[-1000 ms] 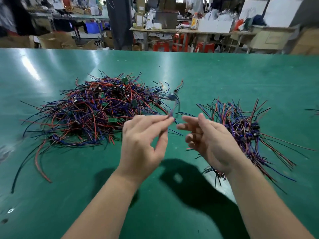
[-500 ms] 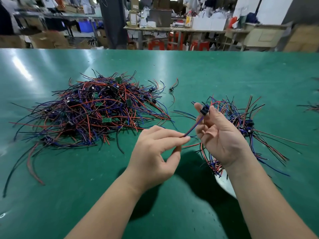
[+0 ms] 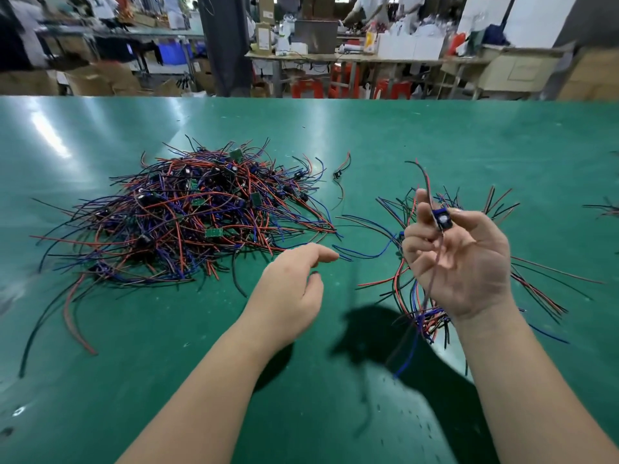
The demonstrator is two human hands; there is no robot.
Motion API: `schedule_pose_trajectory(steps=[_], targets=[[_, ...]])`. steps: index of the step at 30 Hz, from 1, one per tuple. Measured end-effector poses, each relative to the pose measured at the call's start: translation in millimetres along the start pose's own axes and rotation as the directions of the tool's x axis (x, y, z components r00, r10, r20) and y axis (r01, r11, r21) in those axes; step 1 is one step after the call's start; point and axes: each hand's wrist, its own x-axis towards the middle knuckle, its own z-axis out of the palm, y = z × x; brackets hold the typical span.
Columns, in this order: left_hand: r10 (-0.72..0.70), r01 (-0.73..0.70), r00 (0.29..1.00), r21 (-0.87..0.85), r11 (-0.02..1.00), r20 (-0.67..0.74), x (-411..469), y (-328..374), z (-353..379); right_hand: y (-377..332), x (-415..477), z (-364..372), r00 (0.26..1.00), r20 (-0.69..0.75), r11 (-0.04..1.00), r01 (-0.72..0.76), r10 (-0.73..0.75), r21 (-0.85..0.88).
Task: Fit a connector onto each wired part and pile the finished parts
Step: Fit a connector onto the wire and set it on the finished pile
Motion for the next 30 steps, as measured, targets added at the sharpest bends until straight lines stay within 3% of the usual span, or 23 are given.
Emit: schedule_pose_trajectory(steps=[3, 8, 18, 23, 30], targets=[[0.021, -0.021, 1.000, 0.014, 1.000, 0.002, 0, -2, 2, -2, 0, -1, 1.000, 0.028, 1.000, 0.009, -0.009, -0.013], [-0.090, 0.078, 0.996, -0.298, 0.951, -0.026, -4, 10, 12, 8, 1, 0, 1.000, 0.023, 0.940, -0.002, 0.010, -0.341], [-0.274, 0.211, 0.961, -0.760, 0.614, 0.045, -2, 24, 8, 36, 2, 2, 0.999, 0.040, 0.774, 0.023, 0.003, -0.633], [-0.365, 0.294, 0.924, -0.820, 0.492, 0.112, -1, 25, 8, 46, 4, 0, 0.999, 0.044, 0.751, 0.051, -0.029, -0.658], [-0.385, 0.399, 0.898, -0.762, 0.510, 0.213, -1, 22, 7, 49, 6, -4, 0.997, -0.003, 0.711, 0.050, -0.074, -0.702]])
